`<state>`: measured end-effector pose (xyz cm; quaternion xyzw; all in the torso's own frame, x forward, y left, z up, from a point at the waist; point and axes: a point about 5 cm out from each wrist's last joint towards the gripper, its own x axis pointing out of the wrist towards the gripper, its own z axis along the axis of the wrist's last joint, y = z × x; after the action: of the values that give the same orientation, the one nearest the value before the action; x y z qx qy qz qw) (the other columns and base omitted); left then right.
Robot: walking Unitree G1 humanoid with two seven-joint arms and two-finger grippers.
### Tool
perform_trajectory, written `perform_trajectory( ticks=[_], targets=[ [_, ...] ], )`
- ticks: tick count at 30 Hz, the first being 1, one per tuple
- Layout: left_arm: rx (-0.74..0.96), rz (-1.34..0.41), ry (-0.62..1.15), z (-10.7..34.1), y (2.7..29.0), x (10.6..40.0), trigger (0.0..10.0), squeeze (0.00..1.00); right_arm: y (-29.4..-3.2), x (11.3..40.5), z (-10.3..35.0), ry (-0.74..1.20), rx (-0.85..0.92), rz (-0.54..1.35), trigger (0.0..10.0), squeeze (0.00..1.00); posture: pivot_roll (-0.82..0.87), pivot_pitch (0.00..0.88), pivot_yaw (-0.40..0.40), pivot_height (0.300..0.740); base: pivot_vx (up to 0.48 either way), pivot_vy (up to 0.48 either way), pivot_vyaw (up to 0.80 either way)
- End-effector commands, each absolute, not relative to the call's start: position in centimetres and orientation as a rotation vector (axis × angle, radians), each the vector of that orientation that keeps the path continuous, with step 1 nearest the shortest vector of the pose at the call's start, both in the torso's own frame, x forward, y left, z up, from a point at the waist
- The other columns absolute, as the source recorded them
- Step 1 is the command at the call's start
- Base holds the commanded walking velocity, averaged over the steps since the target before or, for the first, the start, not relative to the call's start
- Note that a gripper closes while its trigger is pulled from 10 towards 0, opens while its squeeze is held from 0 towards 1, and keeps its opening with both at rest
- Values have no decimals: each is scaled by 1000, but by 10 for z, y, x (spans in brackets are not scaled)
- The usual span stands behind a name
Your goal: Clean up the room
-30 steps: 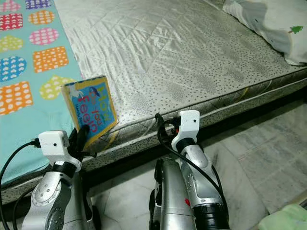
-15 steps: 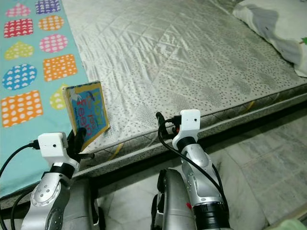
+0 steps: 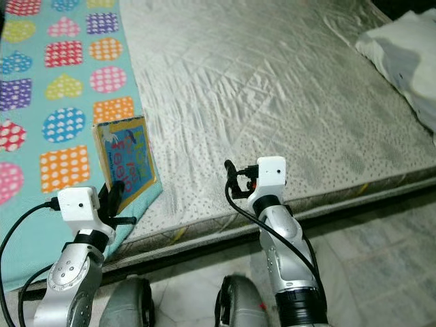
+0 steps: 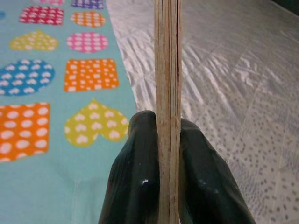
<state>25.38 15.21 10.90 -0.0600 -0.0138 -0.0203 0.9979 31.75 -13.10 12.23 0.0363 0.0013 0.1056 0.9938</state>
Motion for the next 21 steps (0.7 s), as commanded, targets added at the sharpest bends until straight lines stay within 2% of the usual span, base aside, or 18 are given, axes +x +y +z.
perform_trajectory(
  ticks=[1,21],
  targets=[
    [-109,-43,-46,111,151,254,10000,0,-136,317,117,17,73,187,10000,0,109,204,-50,740,0,0,0],
    [-111,-37,-52,113,149,258,10000,0,-138,321,118,7,60,157,10000,0,110,192,-53,740,0,0,0]
  ],
)
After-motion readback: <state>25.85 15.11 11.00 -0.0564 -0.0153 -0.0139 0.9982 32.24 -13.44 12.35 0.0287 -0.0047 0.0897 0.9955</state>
